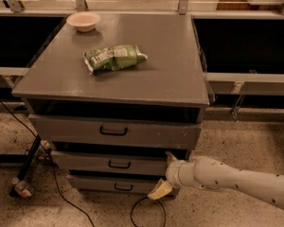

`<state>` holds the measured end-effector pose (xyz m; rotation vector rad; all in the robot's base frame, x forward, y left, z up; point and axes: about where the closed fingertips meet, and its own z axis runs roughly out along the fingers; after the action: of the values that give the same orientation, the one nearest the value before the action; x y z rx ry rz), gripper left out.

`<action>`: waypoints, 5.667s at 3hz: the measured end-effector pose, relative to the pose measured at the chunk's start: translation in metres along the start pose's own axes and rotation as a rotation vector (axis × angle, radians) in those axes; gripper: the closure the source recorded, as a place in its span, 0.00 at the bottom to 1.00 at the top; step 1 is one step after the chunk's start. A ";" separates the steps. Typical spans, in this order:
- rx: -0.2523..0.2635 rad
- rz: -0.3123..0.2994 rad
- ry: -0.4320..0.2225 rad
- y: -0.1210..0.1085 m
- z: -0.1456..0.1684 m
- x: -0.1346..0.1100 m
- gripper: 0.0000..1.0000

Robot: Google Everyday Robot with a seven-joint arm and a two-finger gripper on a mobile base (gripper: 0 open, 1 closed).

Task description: Open middle drawer

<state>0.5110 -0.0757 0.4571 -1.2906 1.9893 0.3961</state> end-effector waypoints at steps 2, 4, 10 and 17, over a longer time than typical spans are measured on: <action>-0.028 -0.028 0.036 -0.004 0.029 -0.016 0.00; -0.106 -0.039 0.049 0.003 0.057 -0.017 0.00; -0.222 -0.039 0.116 0.028 0.065 0.002 0.00; -0.352 -0.100 0.095 0.065 0.035 0.008 0.00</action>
Offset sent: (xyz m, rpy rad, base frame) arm 0.0346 0.0419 -0.0153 -0.0508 0.0337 0.0544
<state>0.4661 -0.0306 0.4188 -1.6455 1.9819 0.6701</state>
